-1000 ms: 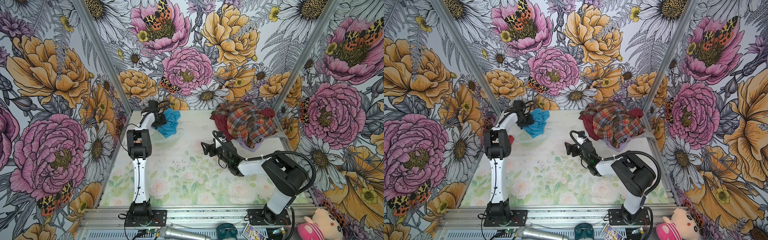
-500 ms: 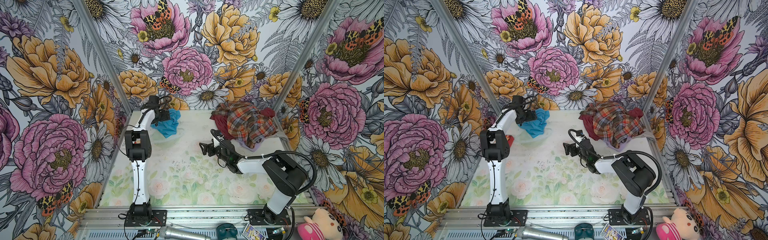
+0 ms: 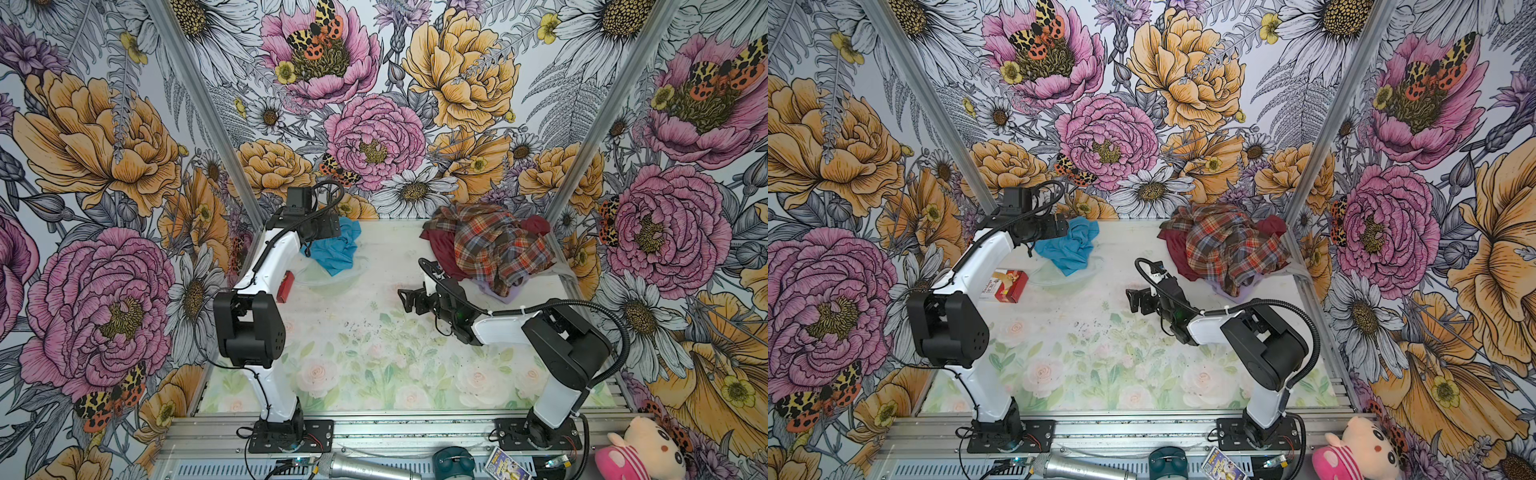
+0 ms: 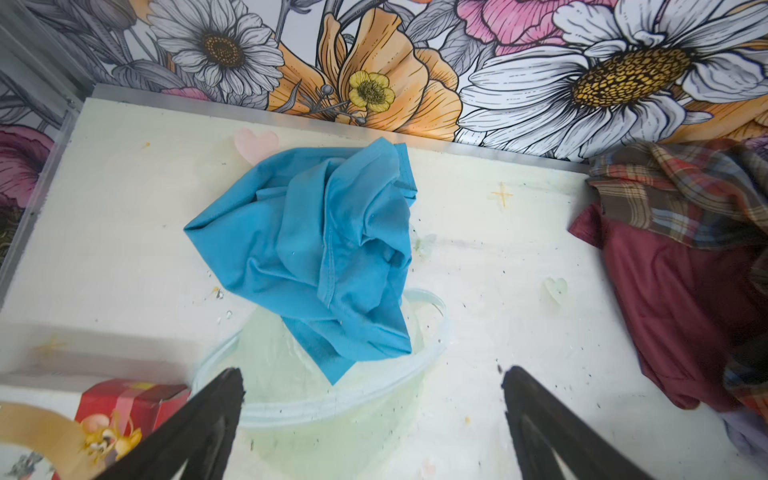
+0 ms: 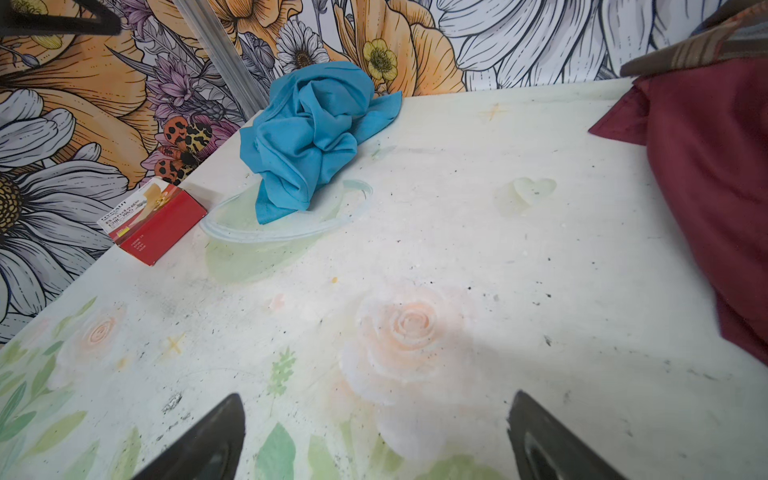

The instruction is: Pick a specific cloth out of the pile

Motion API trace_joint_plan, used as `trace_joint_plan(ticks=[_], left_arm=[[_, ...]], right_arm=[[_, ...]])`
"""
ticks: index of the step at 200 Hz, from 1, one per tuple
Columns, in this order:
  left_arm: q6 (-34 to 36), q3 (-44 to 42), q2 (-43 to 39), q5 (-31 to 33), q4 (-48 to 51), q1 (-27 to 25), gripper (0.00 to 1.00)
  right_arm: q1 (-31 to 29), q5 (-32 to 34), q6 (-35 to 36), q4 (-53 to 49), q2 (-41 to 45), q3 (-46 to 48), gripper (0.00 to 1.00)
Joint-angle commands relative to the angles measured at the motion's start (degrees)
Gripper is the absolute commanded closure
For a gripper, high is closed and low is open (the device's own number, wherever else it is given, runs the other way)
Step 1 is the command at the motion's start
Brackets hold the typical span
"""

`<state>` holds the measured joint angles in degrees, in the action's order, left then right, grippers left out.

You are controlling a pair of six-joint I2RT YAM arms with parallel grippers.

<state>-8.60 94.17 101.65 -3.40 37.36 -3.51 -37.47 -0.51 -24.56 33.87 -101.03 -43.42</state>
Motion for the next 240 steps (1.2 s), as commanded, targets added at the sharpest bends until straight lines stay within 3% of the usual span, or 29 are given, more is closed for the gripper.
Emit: trace_joint_plan(ticks=[1, 64, 120, 137, 182, 209, 240], left_arm=[[-1.3, -7.6, -8.8, 0.3, -10.1, 1.1, 0.01], [-2.1, -34.3, -26.3, 2.5, -29.5, 3.9, 0.01], [-1.4, -42.6, -25.9, 4.9, -36.5, 4.7, 0.01], [0.1, -44.3, -26.3, 4.5, -38.4, 3.9, 0.01], [3.6, -46.2, -28.6, 5.6, -39.9, 2.0, 0.01], [3.8, -48.8, -29.1, 5.5, -43.9, 1.4, 0.01], [3.3, -52.0, -29.6, 10.3, -47.6, 0.5, 0.01]], right_arm=[[0.5, -0.8, -1.0, 1.1, -1.1, -1.0, 0.01], [0.5, 0.0, -1.3, 3.4, 0.3, 1.1, 0.0], [0.1, 1.9, -0.9, 2.4, 4.2, 4.0, 0.01], [-0.1, 3.4, -1.5, -3.3, 6.9, 2.8, 0.01], [-0.6, 9.9, -1.7, -31.5, 12.4, -8.9, 0.01], [-0.2, 11.4, 1.1, -38.1, 16.8, -11.2, 0.01], [1.6, 15.1, 5.5, -43.0, 25.1, -12.3, 0.01]])
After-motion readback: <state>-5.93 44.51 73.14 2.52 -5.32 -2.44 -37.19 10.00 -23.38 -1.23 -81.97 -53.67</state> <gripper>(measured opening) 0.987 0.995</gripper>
